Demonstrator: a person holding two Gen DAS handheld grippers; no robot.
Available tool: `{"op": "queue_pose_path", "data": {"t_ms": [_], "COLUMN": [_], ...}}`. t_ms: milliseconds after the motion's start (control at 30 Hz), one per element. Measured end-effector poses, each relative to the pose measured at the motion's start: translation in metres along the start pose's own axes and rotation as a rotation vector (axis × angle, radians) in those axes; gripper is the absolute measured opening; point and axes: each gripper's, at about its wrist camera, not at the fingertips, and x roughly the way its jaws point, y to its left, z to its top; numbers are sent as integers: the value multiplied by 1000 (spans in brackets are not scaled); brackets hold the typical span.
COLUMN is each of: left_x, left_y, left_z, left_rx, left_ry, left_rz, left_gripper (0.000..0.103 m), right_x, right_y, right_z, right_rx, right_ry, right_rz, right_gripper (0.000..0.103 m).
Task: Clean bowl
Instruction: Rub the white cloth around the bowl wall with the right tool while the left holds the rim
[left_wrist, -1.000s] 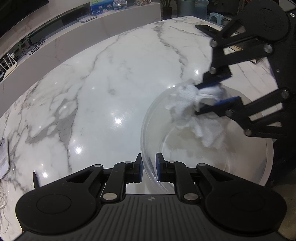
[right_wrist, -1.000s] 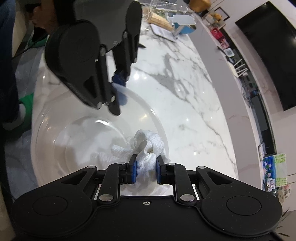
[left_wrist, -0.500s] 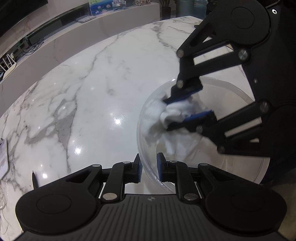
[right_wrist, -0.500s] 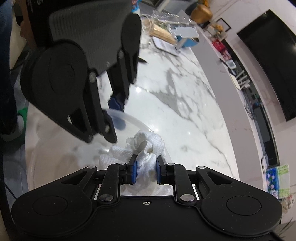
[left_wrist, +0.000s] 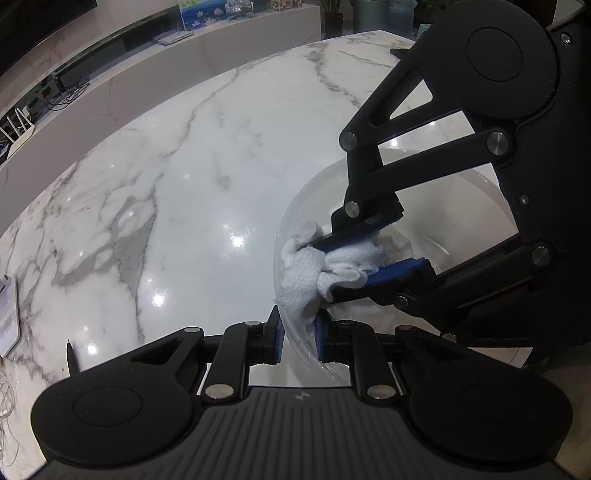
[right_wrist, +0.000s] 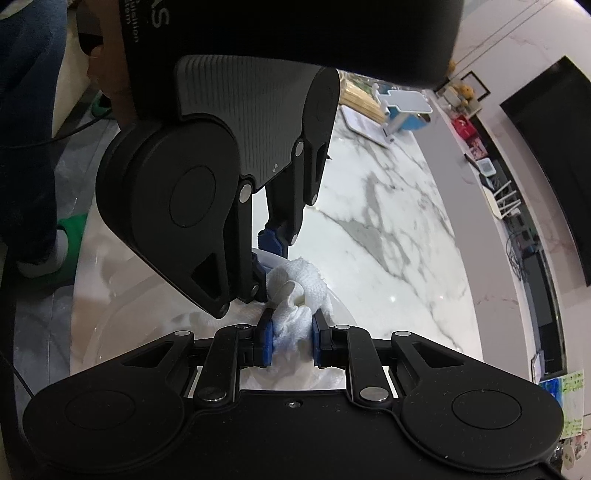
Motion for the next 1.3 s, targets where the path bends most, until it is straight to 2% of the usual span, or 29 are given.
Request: {"op": "queue_pose_path", "data": {"t_ms": [133,300,400,567,600,767,867,900,1033,1167,1300], "left_x": [1,2,-4,-9,-10,-14,-16,-17,-13,-7,-3], "left_y": [2,8,11,14,14,17,19,20,21,23,22], "left_z": [0,2,4,2,2,-1,-2,-2,-1,6,14], "left_rx": [-3,-24,-57,-69,-70,-79,-84,-86,-62,-55,-49], "left_ry": [3,-1,1,6,7,11,14,15,0,-12,-23], "left_rz": [11,59,33,0,-6,-37,-56,-62,-25,15,17], "left_gripper": [14,14,16,33,33,33,27,21,14,10,10], "right_x": [1,3,1,3,-8,-15,-15,-18,-21,-22,-27], "right_y": [-2,-14,-15,-16,-4,-1,-2,-4,-10,-8,1], "right_z": [-2,-13,-17,-18,-27,-24,-22,-24,-28,-27,-26], "right_rx": [1,66,89,94,80,82,78,73,65,69,68], "right_ry": [42,135,147,153,149,145,146,144,140,142,151], "right_rz": [-43,-79,-81,-81,-86,-82,-81,-77,-64,-41,-2], "right_gripper": [17,17,17,17,17,17,17,17,17,17,17]}}
